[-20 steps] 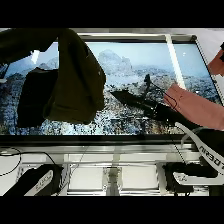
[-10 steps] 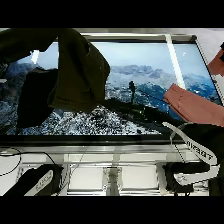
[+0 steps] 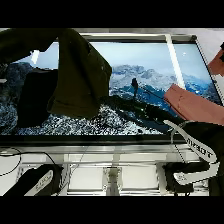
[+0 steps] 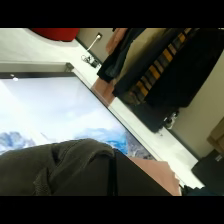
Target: Fold the clothes and pants, and hang the long-sleeved shirts on hangers.
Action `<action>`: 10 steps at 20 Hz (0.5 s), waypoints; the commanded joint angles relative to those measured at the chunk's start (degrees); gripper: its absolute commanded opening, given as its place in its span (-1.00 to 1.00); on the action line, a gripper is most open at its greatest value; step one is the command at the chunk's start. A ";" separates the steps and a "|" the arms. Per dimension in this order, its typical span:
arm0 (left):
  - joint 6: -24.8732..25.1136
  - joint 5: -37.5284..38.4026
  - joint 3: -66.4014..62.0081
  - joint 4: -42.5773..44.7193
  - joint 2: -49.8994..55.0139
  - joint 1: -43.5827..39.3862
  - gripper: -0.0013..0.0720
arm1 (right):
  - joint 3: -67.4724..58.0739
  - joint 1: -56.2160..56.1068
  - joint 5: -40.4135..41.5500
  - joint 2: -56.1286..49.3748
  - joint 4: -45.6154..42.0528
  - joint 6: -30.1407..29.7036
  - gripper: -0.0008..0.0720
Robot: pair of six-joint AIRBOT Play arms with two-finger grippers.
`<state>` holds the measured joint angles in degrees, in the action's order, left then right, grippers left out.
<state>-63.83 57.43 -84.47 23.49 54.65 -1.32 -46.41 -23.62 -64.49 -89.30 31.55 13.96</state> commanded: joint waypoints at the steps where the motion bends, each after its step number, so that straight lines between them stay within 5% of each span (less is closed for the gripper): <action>1: 0.00 0.00 -0.04 0.02 -0.02 0.02 -0.89 | -0.13 0.37 -1.14 -0.04 -0.33 -0.31 0.33; 10: -0.04 0.42 -0.04 0.00 -0.09 0.04 -0.89 | -0.15 2.49 -2.29 -0.04 -0.11 -2.89 0.33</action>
<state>-63.86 57.82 -84.47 23.49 54.61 -1.32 -46.52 -21.34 -66.32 -89.30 31.24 11.90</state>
